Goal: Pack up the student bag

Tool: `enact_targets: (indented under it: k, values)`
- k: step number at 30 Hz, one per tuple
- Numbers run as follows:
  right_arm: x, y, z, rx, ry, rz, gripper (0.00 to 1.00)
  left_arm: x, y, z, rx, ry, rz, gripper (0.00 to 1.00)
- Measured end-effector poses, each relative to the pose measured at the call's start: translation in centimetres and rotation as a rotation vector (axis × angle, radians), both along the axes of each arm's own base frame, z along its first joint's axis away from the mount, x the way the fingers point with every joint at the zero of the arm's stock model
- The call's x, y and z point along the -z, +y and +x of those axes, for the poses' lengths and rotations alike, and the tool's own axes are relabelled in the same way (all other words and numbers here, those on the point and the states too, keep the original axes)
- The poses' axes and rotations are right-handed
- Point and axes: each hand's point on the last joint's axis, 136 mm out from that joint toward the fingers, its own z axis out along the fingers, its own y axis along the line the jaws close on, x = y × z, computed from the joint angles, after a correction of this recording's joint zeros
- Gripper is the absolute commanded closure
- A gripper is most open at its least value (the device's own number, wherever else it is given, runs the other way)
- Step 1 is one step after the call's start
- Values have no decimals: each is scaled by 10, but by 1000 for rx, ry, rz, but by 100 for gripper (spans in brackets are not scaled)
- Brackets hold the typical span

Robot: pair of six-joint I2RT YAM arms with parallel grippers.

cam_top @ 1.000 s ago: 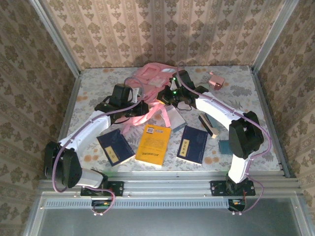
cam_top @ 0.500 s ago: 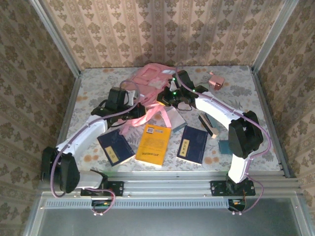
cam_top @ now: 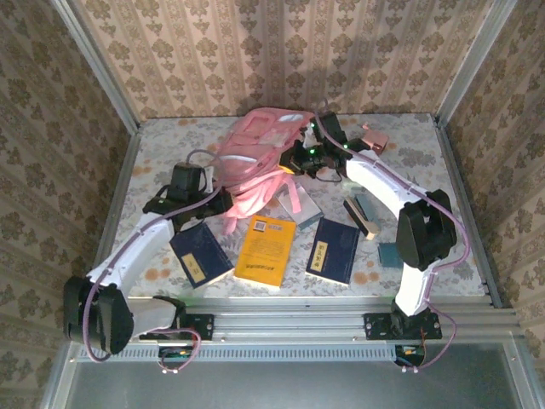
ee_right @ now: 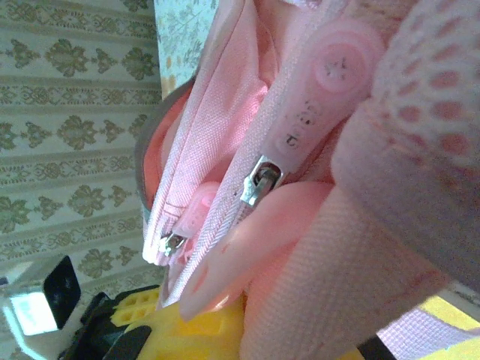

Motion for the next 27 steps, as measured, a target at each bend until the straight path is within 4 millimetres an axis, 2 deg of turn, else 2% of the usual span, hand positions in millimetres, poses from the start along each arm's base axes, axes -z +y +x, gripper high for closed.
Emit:
enact_targets:
  k: [3,7,8,9,11,13,16,20,22,24,27]
  values:
    - [1,-1,14,-8,2,-2,100,5,22,-3,-64,15,22,100]
    - [5,9,29,-45,14,-2,100,1,40,-3,-124,-1,39,100]
    - [6,13,32,-56,17,-5,88,-1,43,-4,-134,-7,41,100]
    - [7,16,36,-66,21,-7,67,-2,45,-5,-144,-13,37,100]
    - [8,21,46,-74,14,-16,41,-1,45,-8,-157,-10,23,100]
    - [7,19,56,-70,-10,-39,26,4,43,-10,-164,11,9,100]
    - [9,8,60,-48,-32,-106,22,13,32,-11,-145,50,2,100]
    - [8,-15,50,18,-50,-229,28,21,-1,-11,-60,95,14,100]
    - [4,-28,30,51,-48,-271,38,14,-19,-7,-15,87,16,100]
    - [-6,-37,2,90,-38,-269,46,1,-37,-1,27,58,14,100]
    - [-22,-40,-33,128,-33,-215,48,-20,-58,7,68,7,2,100]
